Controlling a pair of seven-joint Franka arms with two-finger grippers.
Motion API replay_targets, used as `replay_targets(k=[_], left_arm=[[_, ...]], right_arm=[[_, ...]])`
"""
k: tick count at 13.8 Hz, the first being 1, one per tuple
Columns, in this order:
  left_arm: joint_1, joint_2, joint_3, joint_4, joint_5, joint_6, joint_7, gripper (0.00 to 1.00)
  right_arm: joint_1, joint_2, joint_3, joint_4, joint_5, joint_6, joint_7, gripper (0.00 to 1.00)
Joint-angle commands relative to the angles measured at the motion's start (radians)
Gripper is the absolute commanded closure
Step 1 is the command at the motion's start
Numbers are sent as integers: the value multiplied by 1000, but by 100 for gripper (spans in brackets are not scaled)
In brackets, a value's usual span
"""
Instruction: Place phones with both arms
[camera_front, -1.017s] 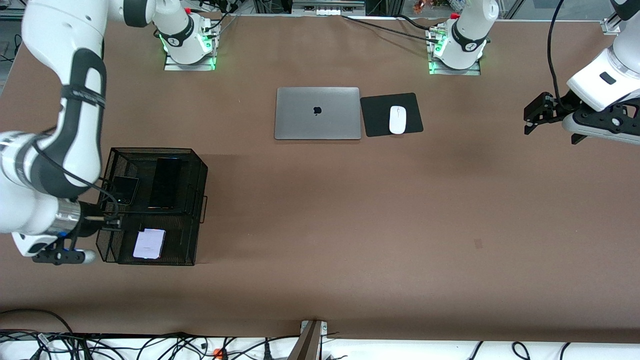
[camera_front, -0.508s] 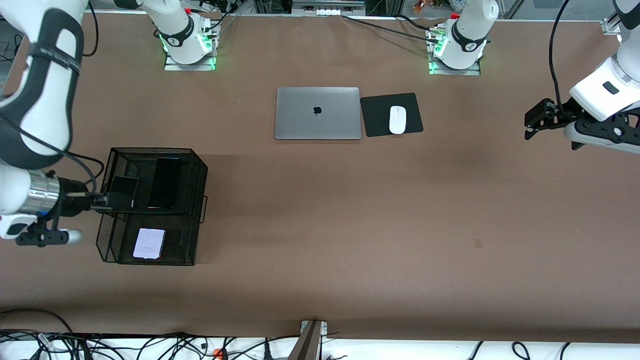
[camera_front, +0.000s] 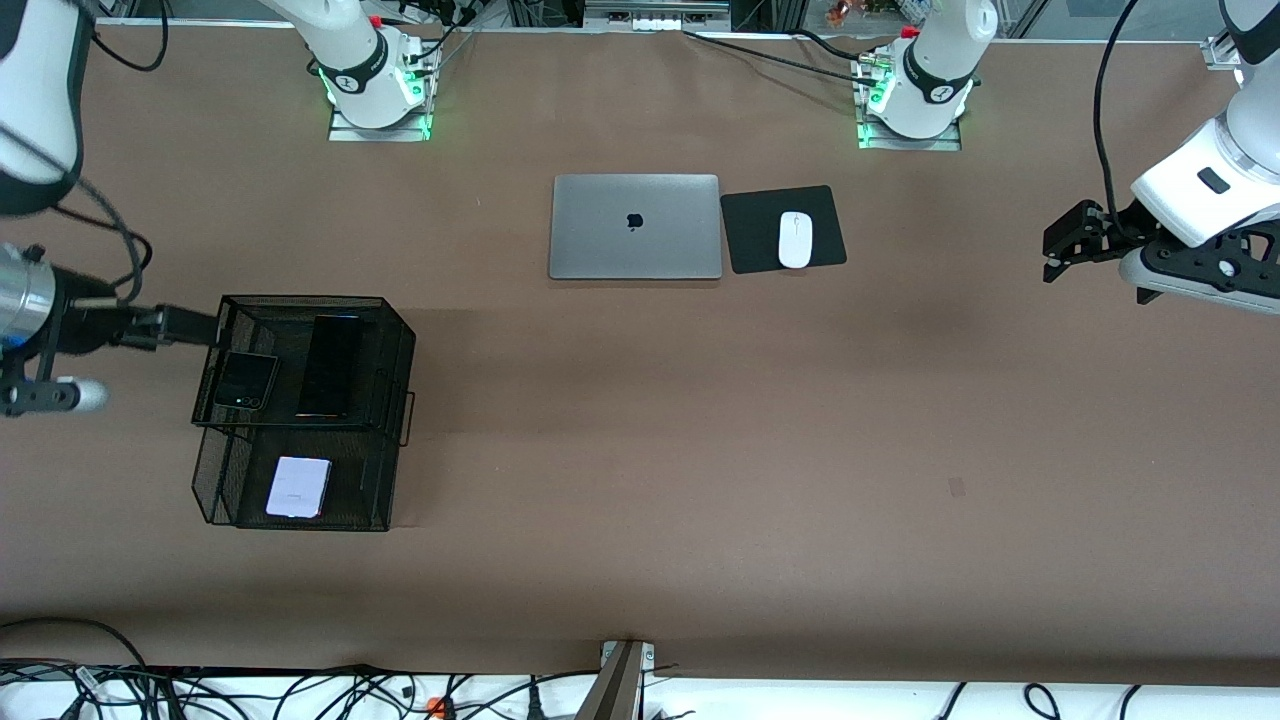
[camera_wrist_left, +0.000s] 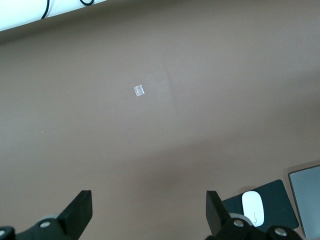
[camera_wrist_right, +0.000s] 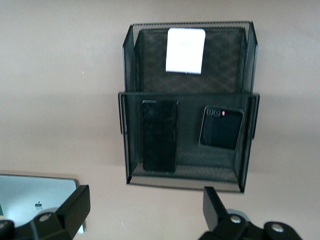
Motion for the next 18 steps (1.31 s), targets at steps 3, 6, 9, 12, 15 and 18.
replay_targets(k=[3,6,9,12,15,18], left_arm=[[-2,13,-5,32,21,-25,-9,0],[-2,11,-7,32,21,-25,-11,0],[-2,11,-7,32,21,-27,-11,0],[-2,11,-7,30,21,-27,-9,0],[-2,11,-7,30,21,-27,-9,0],[-2,11,-5,30,21,-27,-9,0]], right_arm=[[-175,-232,187,-259,-139,24,36,0],[-213,-334,198,-358,-152,23,44,0],[-214,-397,194,-401,-152,9,46,0],[-214,-395,191,-404,-152,-20,46,0],[-214,-371,191,-408,-152,-4,44,0],[-214,-346,188,-404,-155,33,44,0]])
